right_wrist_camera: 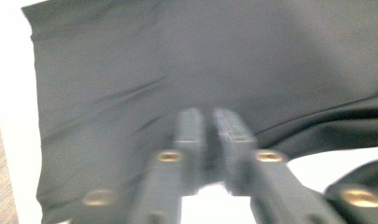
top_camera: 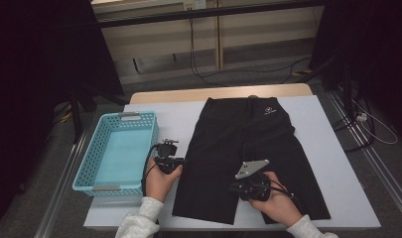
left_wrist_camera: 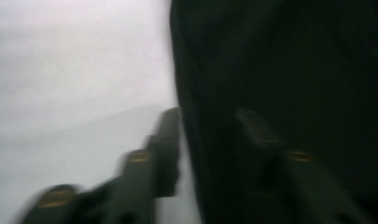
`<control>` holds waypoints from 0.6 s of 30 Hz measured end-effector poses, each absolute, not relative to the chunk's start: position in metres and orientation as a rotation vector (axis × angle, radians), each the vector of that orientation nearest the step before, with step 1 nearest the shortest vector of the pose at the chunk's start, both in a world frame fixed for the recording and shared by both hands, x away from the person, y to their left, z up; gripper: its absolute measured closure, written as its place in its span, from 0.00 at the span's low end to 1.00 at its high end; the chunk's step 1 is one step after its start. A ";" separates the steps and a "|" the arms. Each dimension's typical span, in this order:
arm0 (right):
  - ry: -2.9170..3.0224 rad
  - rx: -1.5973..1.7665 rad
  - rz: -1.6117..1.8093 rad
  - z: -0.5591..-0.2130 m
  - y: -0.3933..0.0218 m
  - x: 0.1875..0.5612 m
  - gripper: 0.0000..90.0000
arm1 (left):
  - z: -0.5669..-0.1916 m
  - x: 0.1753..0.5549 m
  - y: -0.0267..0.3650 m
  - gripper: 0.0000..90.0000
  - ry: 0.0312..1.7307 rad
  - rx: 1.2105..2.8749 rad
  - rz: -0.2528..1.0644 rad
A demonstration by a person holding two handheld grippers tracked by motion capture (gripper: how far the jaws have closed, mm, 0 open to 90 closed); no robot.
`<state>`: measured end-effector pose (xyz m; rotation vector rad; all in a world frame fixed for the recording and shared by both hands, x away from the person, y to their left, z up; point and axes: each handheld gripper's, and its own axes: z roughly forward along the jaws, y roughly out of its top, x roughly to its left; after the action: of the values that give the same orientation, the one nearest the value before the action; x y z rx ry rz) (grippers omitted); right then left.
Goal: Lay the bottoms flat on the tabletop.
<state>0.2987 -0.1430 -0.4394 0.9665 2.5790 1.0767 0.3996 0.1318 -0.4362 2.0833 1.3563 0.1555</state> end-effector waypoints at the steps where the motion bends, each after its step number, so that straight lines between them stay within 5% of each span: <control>1: 2.579 0.967 1.077 -0.439 -0.143 0.299 0.83 | -0.435 0.400 0.132 0.61 1.347 2.085 0.149; 2: 2.515 0.999 1.100 -0.434 -0.150 0.303 0.70 | -0.434 0.400 0.133 0.53 1.335 2.085 0.149; 8: 2.374 1.098 1.157 -0.426 -0.171 0.315 0.47 | -0.427 0.396 0.133 0.25 1.262 2.089 0.174; 18: 2.271 1.186 1.136 -0.420 -0.197 0.317 0.34 | -0.427 0.391 0.139 0.18 1.185 2.107 0.170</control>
<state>0.3174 -0.1974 -0.4197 1.1855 2.2711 1.1362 0.3911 0.1395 -0.4274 2.1066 1.1850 0.1701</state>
